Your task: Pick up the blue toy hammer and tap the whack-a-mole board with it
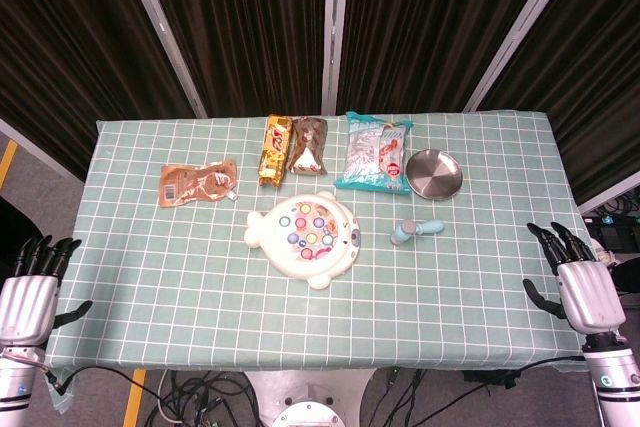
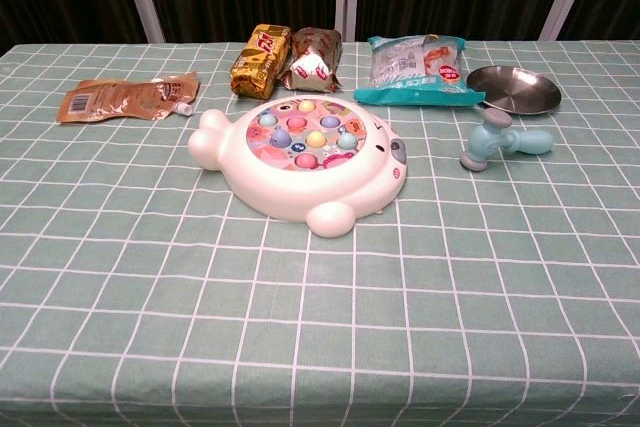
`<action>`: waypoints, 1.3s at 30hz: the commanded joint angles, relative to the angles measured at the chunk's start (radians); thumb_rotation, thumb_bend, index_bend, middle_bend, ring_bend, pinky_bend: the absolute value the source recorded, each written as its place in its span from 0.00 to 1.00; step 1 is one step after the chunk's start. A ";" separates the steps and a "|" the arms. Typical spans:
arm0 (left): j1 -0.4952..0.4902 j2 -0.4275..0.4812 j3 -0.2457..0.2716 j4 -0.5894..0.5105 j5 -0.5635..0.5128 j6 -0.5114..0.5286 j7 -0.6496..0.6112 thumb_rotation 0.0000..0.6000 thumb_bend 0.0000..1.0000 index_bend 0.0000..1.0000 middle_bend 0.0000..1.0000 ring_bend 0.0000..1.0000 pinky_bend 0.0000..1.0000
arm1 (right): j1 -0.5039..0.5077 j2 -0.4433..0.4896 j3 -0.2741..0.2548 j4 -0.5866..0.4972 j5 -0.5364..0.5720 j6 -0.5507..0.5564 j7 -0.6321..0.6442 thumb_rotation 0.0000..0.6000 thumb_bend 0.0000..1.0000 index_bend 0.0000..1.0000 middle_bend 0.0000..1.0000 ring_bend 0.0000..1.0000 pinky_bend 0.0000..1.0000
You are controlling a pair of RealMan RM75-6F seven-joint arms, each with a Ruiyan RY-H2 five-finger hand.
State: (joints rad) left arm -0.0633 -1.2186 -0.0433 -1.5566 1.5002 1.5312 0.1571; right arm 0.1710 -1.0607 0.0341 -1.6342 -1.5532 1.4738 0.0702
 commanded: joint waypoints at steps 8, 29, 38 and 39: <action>-0.005 0.005 0.002 -0.010 0.008 -0.005 0.010 1.00 0.05 0.15 0.15 0.04 0.01 | 0.041 0.011 0.008 -0.001 -0.016 -0.069 0.019 1.00 0.23 0.08 0.20 0.06 0.17; -0.006 0.024 -0.003 -0.053 -0.033 -0.029 0.041 1.00 0.05 0.15 0.15 0.04 0.01 | 0.564 -0.271 0.111 0.404 0.096 -0.767 0.083 1.00 0.17 0.30 0.33 0.13 0.18; -0.007 0.028 -0.004 -0.054 -0.042 -0.035 0.039 1.00 0.05 0.15 0.15 0.04 0.01 | 0.605 -0.378 0.068 0.549 0.031 -0.746 0.194 1.00 0.20 0.37 0.38 0.19 0.23; -0.008 0.029 -0.004 -0.054 -0.042 -0.036 0.039 1.00 0.05 0.15 0.15 0.04 0.01 | 0.608 -0.386 0.062 0.561 0.025 -0.741 0.208 1.00 0.21 0.37 0.39 0.20 0.24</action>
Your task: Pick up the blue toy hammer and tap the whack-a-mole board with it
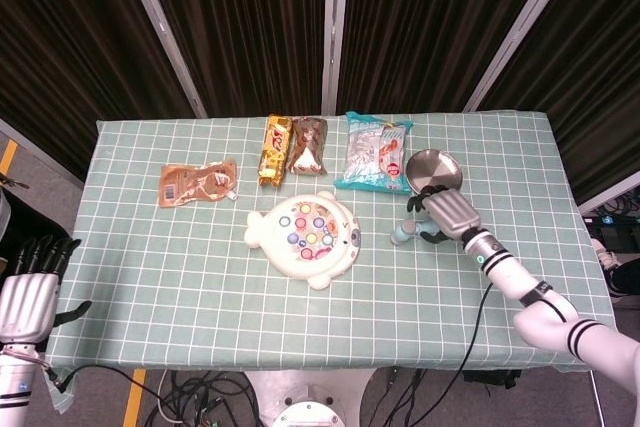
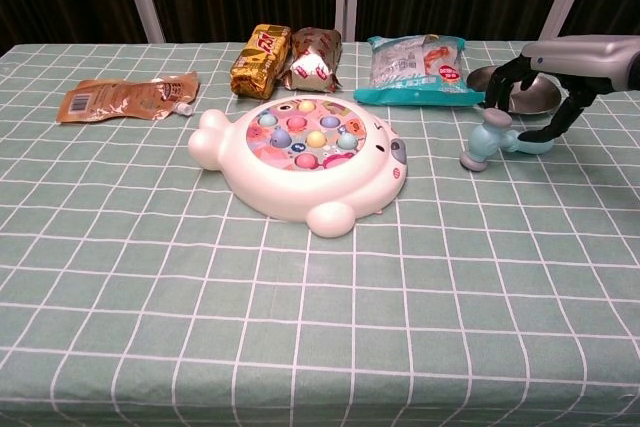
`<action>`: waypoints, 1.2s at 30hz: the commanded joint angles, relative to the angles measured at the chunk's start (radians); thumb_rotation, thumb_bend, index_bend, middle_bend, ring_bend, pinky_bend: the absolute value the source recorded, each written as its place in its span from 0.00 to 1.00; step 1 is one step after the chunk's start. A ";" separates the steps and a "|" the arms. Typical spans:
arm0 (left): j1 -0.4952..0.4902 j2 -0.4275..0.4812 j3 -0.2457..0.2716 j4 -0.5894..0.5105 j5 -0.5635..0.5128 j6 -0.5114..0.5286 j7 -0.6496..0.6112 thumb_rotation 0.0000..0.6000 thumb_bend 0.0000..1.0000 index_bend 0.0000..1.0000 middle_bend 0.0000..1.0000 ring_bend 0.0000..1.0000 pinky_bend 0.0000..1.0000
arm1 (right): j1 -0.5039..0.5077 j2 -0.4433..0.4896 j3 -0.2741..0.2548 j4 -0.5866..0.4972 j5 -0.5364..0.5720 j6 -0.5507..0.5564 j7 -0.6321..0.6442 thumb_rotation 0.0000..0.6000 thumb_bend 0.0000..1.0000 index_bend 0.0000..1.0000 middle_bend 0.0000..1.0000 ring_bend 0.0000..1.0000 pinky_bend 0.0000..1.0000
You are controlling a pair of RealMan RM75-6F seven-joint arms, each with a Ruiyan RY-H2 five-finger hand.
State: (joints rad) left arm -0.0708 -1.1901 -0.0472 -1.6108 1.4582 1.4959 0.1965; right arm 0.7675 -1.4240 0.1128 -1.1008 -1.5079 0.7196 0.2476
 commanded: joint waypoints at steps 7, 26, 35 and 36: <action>0.000 -0.002 0.002 0.007 0.001 -0.002 -0.008 1.00 0.05 0.15 0.15 0.04 0.01 | 0.013 -0.061 -0.047 0.084 -0.042 0.047 0.083 1.00 0.23 0.42 0.42 0.25 0.29; 0.003 -0.011 0.006 0.029 0.003 0.001 -0.029 1.00 0.05 0.15 0.15 0.04 0.01 | 0.009 -0.103 -0.085 0.155 -0.046 0.090 0.142 1.00 0.25 0.51 0.45 0.31 0.34; 0.005 -0.015 0.006 0.041 0.005 0.003 -0.040 1.00 0.05 0.15 0.15 0.04 0.01 | 0.011 -0.102 -0.088 0.151 -0.037 0.098 0.135 1.00 0.27 0.52 0.46 0.32 0.36; 0.005 -0.016 0.007 0.041 0.005 0.003 -0.041 1.00 0.05 0.15 0.15 0.04 0.01 | 0.011 -0.103 -0.089 0.151 -0.036 0.099 0.134 1.00 0.27 0.52 0.47 0.32 0.37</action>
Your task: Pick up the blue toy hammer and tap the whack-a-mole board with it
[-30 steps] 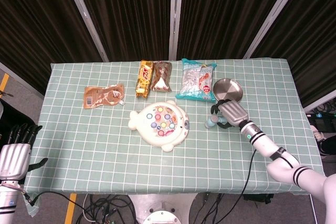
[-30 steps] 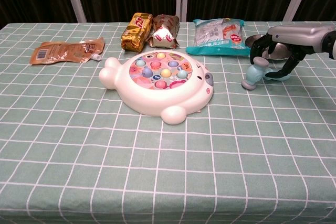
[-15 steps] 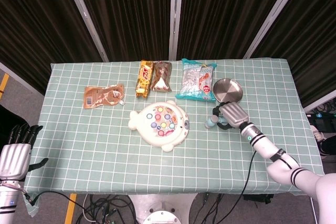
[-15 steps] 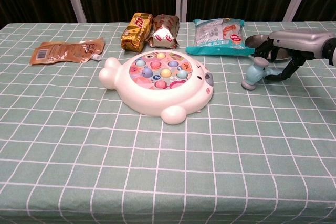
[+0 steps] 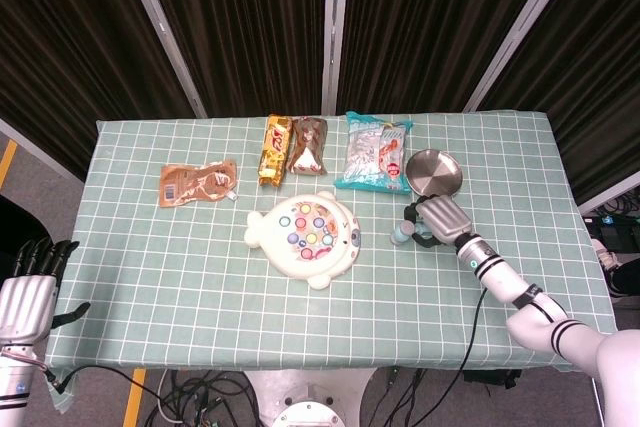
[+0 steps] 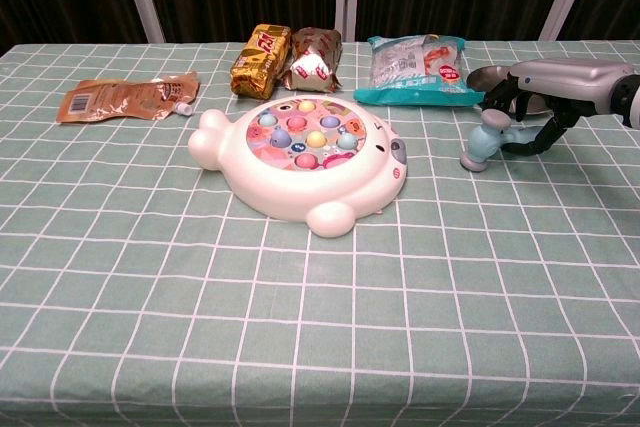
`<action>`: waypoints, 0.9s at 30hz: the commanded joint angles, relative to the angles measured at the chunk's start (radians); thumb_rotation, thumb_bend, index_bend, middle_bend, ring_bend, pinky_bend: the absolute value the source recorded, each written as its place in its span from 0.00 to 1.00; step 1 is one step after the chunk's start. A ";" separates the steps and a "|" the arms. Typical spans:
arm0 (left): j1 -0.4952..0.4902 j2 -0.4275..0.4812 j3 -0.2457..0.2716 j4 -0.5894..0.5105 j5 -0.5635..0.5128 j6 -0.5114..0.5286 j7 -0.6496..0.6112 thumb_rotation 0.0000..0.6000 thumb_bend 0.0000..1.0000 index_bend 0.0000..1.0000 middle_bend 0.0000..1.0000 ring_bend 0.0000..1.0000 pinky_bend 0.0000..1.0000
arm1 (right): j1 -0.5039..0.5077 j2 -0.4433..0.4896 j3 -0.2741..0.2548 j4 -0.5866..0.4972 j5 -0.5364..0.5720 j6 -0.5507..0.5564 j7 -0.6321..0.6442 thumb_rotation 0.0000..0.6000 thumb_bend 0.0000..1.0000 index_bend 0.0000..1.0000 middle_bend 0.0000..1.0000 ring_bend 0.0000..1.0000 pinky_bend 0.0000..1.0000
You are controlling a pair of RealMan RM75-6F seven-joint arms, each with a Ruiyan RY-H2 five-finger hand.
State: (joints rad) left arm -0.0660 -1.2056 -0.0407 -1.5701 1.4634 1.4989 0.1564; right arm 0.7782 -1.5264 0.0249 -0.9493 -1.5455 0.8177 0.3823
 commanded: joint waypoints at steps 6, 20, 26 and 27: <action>0.001 0.000 0.001 0.002 0.001 0.001 -0.002 1.00 0.05 0.15 0.15 0.04 0.01 | -0.005 -0.009 -0.002 0.013 0.002 0.018 0.007 1.00 0.34 0.55 0.51 0.36 0.44; 0.006 0.010 0.002 -0.011 0.004 0.008 0.006 1.00 0.05 0.15 0.15 0.04 0.01 | -0.002 0.041 -0.003 -0.006 -0.062 0.152 0.082 1.00 0.48 0.69 0.63 0.51 0.65; 0.003 0.016 0.001 -0.019 0.011 0.010 0.011 1.00 0.05 0.15 0.15 0.04 0.01 | 0.046 0.163 0.017 -0.187 -0.080 0.139 0.025 1.00 0.50 0.73 0.66 0.55 0.69; 0.003 0.018 0.001 -0.021 0.012 0.011 0.010 1.00 0.05 0.14 0.15 0.04 0.01 | 0.061 0.190 0.026 -0.234 -0.075 0.120 0.007 1.00 0.51 0.73 0.67 0.55 0.70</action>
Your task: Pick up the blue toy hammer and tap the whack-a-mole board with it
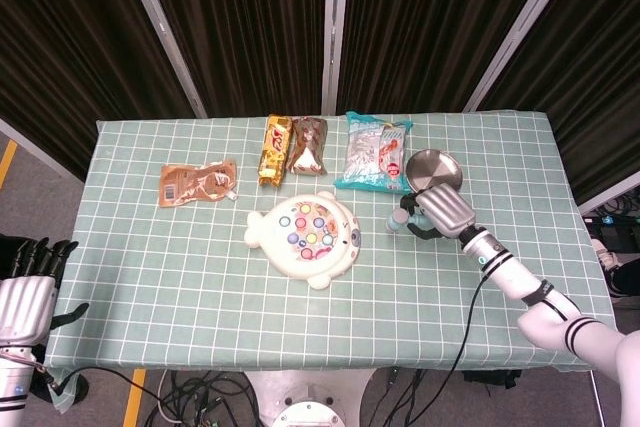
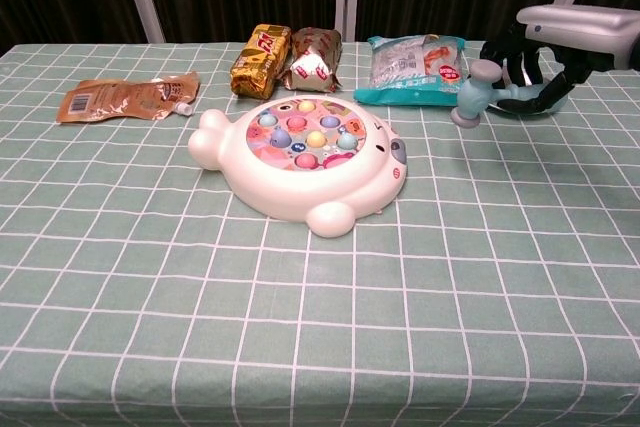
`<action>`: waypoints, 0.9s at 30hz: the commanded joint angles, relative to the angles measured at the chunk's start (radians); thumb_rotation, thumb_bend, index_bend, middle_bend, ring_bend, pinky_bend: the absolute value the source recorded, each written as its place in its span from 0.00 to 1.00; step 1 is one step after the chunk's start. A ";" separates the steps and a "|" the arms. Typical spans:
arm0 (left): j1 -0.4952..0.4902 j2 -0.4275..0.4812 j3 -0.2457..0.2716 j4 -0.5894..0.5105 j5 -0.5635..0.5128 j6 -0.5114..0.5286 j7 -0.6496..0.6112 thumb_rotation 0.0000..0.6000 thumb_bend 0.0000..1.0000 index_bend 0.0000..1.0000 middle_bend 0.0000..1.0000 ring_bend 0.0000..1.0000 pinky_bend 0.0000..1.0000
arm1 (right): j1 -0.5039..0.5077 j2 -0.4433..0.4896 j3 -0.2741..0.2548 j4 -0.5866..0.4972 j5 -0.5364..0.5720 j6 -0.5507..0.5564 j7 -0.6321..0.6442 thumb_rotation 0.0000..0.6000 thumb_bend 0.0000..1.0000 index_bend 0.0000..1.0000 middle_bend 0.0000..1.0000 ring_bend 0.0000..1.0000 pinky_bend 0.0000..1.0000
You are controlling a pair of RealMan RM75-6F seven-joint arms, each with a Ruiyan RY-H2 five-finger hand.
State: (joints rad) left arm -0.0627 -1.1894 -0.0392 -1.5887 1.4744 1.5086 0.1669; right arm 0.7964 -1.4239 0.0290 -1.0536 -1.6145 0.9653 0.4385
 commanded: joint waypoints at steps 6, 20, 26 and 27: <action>-0.002 0.003 -0.001 -0.005 0.001 -0.001 -0.001 1.00 0.05 0.14 0.15 0.04 0.01 | 0.127 0.133 0.074 -0.285 0.052 -0.155 -0.143 1.00 0.53 0.74 0.68 0.57 0.72; 0.004 -0.002 0.001 0.025 -0.006 -0.004 -0.037 1.00 0.05 0.14 0.15 0.04 0.01 | 0.250 0.001 0.125 -0.267 0.159 -0.316 -0.304 1.00 0.55 0.76 0.70 0.58 0.73; 0.007 -0.008 0.001 0.042 -0.005 -0.002 -0.054 1.00 0.05 0.14 0.15 0.04 0.01 | 0.273 -0.048 0.119 -0.227 0.194 -0.355 -0.355 1.00 0.55 0.76 0.70 0.58 0.73; 0.007 -0.009 0.002 0.045 -0.004 -0.001 -0.057 1.00 0.05 0.14 0.15 0.04 0.01 | 0.275 -0.053 0.117 -0.222 0.198 -0.359 -0.363 1.00 0.55 0.76 0.70 0.58 0.73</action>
State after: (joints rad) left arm -0.0557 -1.1979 -0.0373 -1.5440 1.4702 1.5074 0.1103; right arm 1.0678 -1.4715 0.1489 -1.2815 -1.4212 0.6117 0.0813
